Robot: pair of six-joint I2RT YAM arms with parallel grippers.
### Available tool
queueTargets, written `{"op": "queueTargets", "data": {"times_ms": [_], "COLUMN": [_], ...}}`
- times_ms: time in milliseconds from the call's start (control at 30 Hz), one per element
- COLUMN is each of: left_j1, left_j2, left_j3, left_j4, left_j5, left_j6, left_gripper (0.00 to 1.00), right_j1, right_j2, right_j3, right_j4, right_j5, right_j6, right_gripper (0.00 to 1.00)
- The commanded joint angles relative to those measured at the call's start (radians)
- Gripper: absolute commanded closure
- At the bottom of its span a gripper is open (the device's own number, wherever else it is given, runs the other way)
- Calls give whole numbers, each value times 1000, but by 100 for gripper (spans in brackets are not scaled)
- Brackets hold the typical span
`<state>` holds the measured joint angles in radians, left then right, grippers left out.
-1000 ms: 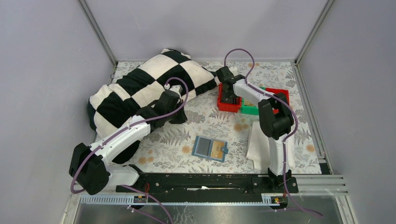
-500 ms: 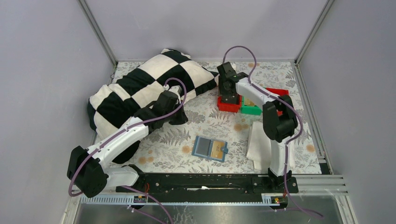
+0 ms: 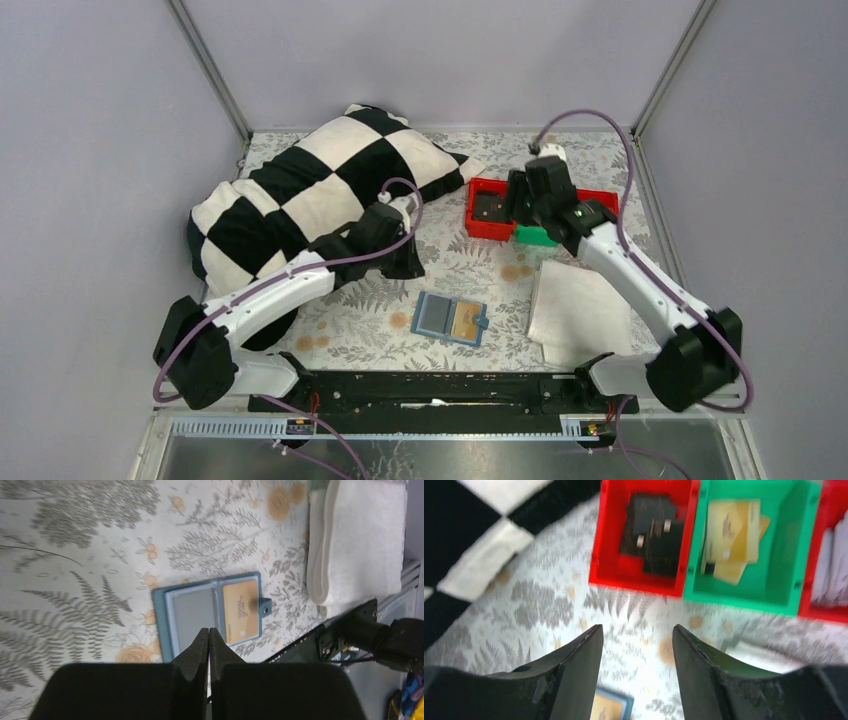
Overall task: Take the credit cards out of the card holder
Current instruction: Remove the credit card from the card holder.
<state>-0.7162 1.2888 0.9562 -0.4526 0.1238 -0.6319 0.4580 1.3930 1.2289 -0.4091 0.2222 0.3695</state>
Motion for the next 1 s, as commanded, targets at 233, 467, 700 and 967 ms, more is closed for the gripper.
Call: {"op": "queueTargets", "data": {"times_ms": [233, 467, 700, 967], "left_j1": [-118, -134, -133, -134], "left_j2": [91, 139, 169, 219], "left_j3": [-63, -101, -144, -160], "left_j4": [185, 255, 306, 327], "left_j5": [71, 103, 110, 119], "left_j6": [-94, -131, -186, -218], "left_gripper": [94, 94, 93, 93], "right_j1": [0, 82, 210, 252], "right_j2": [-291, -283, -223, -146], "right_j3": [-482, -663, -667, -679], "right_j4": [57, 260, 329, 425], "right_j5": [-373, -490, -451, -469], "right_j6": [300, 462, 518, 545], "right_gripper": [40, 43, 48, 49]}}
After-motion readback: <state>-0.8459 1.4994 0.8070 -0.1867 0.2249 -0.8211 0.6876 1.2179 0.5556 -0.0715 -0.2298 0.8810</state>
